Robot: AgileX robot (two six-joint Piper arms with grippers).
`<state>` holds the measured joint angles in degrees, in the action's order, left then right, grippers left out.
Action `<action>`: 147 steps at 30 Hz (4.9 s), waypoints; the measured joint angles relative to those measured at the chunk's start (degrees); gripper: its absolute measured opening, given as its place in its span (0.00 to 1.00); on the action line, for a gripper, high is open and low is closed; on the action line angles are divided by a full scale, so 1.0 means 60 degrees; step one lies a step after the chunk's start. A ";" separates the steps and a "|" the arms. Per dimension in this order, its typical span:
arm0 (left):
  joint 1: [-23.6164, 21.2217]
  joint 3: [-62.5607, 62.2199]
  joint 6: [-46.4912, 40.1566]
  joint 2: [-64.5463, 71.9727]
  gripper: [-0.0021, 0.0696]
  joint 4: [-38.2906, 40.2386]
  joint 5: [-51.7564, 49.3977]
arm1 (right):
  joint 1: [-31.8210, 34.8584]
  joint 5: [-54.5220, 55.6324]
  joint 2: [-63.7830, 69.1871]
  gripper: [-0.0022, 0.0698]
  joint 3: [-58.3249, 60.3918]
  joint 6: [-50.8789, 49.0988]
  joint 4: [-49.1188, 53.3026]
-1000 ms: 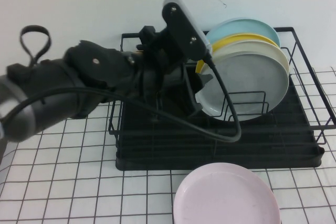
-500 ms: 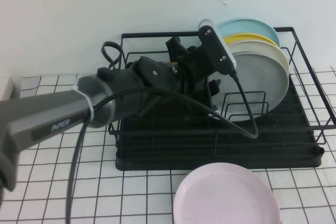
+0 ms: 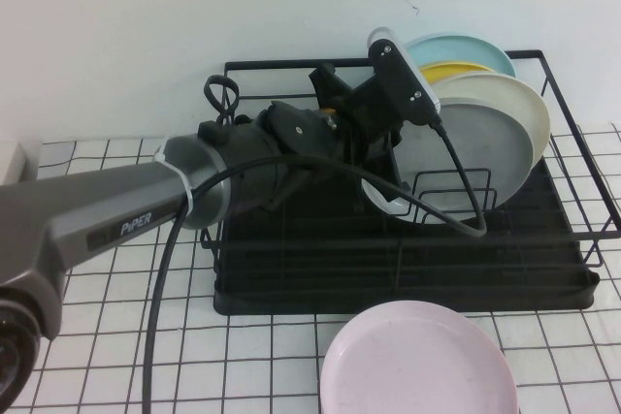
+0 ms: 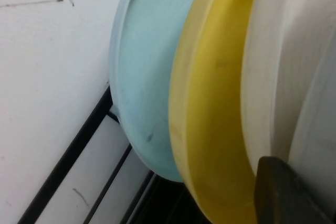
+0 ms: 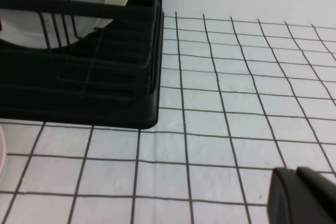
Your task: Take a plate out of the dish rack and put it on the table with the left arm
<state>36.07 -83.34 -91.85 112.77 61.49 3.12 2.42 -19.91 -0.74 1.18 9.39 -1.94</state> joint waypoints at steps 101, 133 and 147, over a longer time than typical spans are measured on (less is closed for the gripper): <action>0.0378 0.4251 1.8554 -0.7056 0.03 -1.3118 -0.5002 | 0.0000 0.0000 0.0000 0.03 0.0000 0.0000 0.0000; 0.0378 0.7544 2.4207 -1.1660 0.03 -1.9787 -0.6171 | 0.0000 0.0000 0.0000 0.03 0.0000 0.0000 0.0000; 0.0358 0.7581 2.3774 -1.2285 0.03 -1.8769 -0.6567 | 0.0000 0.0000 0.0000 0.03 0.0000 0.0000 0.0000</action>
<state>38.22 -37.85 50.79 39.06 -51.12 -36.28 2.42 -19.91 -0.74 1.18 9.39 -1.94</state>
